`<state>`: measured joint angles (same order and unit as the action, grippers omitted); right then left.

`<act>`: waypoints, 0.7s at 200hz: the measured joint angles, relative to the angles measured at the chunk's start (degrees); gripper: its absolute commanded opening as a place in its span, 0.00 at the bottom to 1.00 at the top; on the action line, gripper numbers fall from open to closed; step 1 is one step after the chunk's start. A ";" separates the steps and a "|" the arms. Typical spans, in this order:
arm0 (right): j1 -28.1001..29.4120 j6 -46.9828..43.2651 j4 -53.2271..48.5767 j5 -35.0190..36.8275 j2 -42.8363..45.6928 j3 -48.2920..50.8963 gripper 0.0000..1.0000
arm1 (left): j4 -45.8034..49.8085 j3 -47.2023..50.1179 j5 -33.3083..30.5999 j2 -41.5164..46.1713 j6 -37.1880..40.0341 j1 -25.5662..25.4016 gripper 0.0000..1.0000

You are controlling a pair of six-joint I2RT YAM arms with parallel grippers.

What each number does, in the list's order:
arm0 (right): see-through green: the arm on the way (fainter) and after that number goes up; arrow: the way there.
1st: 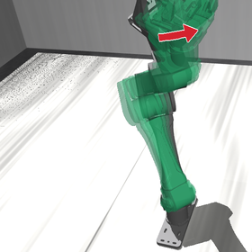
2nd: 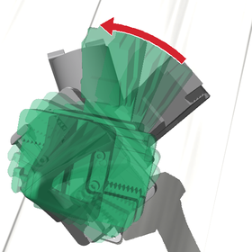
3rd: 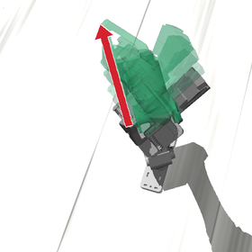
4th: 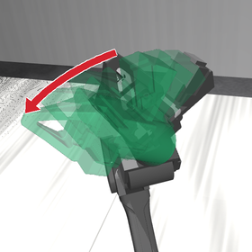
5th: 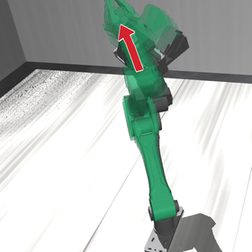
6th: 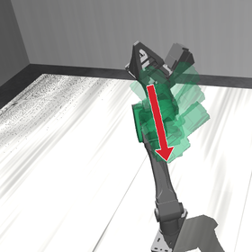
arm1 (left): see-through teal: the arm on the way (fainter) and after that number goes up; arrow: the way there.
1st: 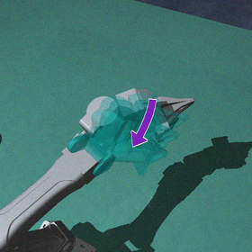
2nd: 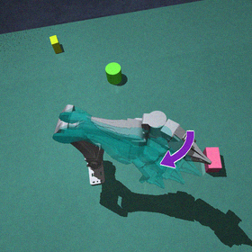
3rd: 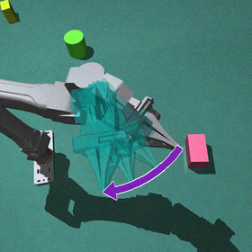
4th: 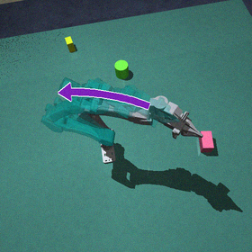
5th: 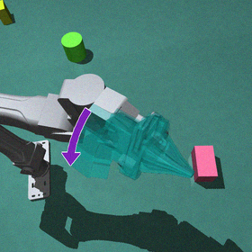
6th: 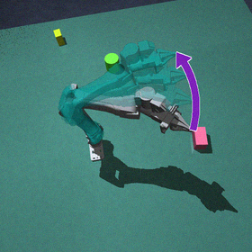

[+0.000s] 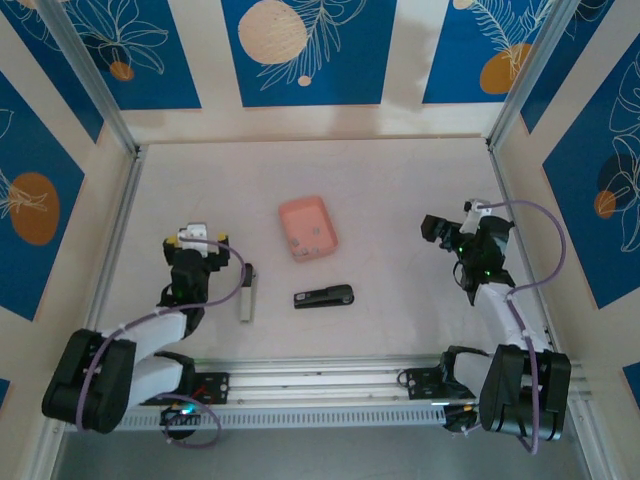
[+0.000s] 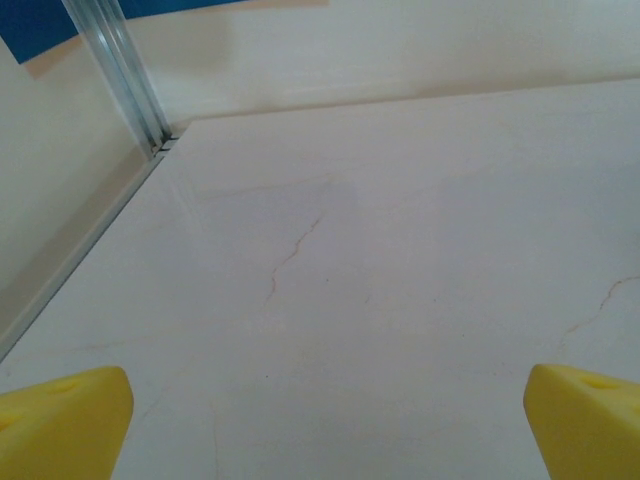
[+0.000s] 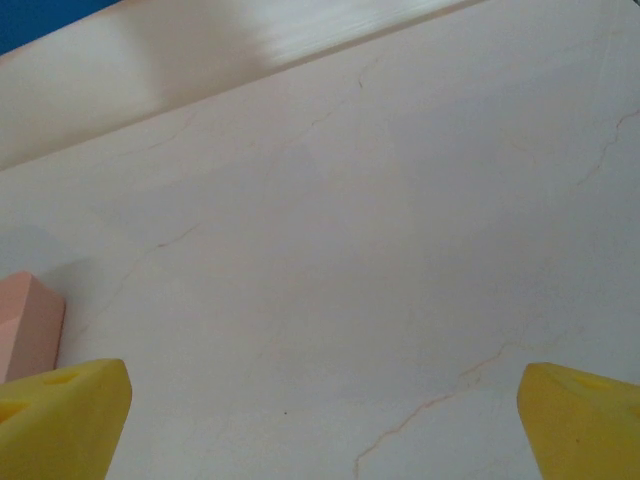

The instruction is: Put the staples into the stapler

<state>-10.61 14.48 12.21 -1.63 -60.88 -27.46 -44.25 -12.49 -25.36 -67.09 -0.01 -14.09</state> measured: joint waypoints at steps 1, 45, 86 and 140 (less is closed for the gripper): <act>-0.02 0.00 0.20 0.00 -0.09 0.11 0.99 | -0.13 0.02 0.02 -0.13 0.02 0.00 1.00; -0.02 0.87 5.42 0.20 -3.21 2.82 0.99 | -13.18 3.65 0.26 -7.98 2.27 0.09 1.00; 0.02 1.27 8.17 0.17 -5.75 3.34 0.99 | -26.43 5.25 0.13 -17.18 5.07 0.11 1.00; 0.17 1.22 9.81 0.17 -7.21 3.23 0.99 | -31.21 3.91 0.28 -21.94 6.64 0.11 1.00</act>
<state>-10.44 15.70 22.02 -1.45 -68.10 -24.23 -75.46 -8.58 -25.08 -89.03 6.63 -13.98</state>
